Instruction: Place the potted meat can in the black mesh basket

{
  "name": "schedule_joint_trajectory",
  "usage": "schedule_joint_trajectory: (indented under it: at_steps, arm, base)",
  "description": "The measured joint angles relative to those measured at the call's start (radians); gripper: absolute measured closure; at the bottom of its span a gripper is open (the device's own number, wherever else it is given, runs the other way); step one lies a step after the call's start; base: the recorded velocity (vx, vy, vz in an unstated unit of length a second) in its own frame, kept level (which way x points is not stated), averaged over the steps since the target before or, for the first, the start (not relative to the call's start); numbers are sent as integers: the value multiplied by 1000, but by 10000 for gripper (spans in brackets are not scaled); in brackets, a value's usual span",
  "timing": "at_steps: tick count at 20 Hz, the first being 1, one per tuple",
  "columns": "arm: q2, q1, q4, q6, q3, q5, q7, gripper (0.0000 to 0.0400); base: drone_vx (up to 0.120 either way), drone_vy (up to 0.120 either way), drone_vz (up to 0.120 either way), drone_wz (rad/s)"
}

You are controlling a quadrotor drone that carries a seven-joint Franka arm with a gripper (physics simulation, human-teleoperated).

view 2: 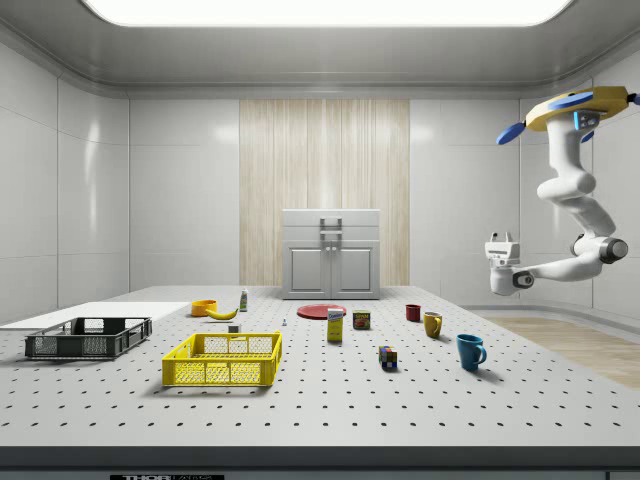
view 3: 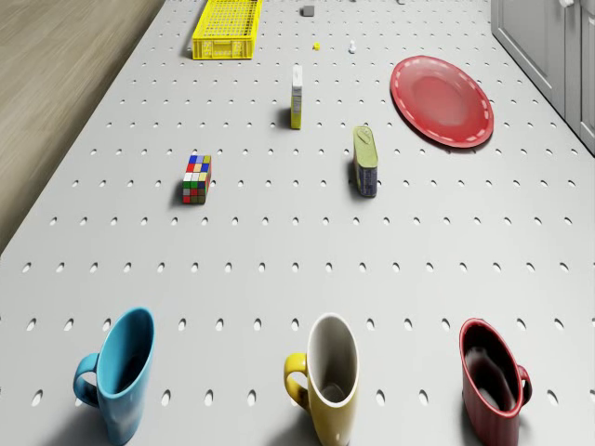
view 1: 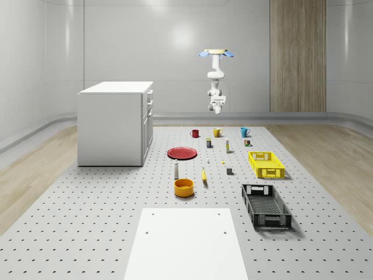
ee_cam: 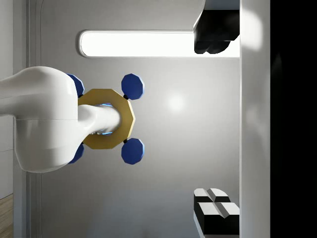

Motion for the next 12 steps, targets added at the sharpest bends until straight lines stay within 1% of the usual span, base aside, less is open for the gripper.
schedule_joint_trajectory:
  at_steps: [5,12]
  arm:
    - [23,-1,60,-33,1,0,0,0]
    - [32,-2,88,-46,1,1,-1,0]
  base:
    - [120,-120,0,0]
    - [120,-120,0,0]
